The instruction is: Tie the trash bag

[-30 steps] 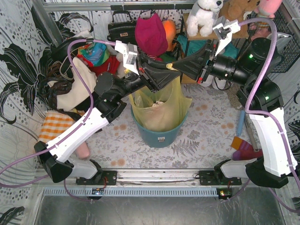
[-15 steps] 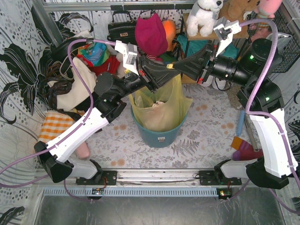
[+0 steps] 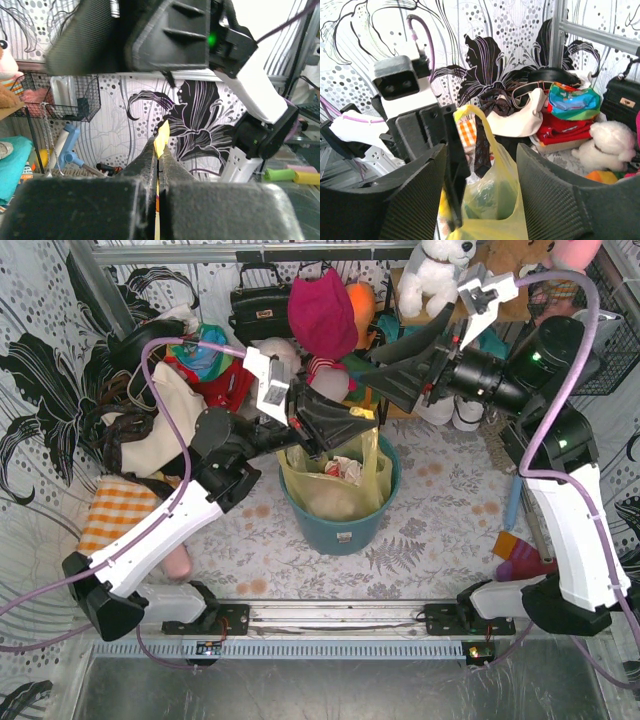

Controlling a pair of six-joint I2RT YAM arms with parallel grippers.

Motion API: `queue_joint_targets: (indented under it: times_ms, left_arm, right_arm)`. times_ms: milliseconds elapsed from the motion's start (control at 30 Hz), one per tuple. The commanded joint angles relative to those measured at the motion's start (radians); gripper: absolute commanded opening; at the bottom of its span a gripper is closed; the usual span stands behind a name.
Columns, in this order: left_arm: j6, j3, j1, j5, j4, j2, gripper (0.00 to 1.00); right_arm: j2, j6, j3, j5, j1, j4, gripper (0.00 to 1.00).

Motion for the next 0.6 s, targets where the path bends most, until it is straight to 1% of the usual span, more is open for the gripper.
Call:
queue_joint_targets:
  times_ms: [0,133,233,367,500,567]
  left_arm:
    - [0.041,-0.042,0.004,0.095,0.065,-0.045,0.00]
    - [0.012,-0.059,0.004,0.191,0.121,-0.042,0.00]
    - [-0.020,-0.064,0.003,0.237,0.154,-0.030,0.00]
    - [-0.037,-0.071,0.000,0.255,0.162,-0.020,0.00]
    - [-0.036,-0.070,-0.011,0.276,0.148,-0.015,0.00]
    - [-0.024,-0.065,-0.017,0.275,0.124,-0.016,0.00]
  right_arm:
    - [0.064,0.038,0.055,-0.065,0.005,0.074,0.61]
    - [0.117,0.060,0.083,-0.134,0.004,0.089,0.67]
    - [0.145,0.054,0.094,-0.119,0.018,0.085,0.67]
    - [0.197,0.007,0.145,-0.100,0.077,0.031,0.68]
    - [0.269,-0.018,0.226,-0.087,0.124,-0.021,0.71]
    - [0.309,-0.022,0.264,-0.089,0.140,-0.038,0.74]
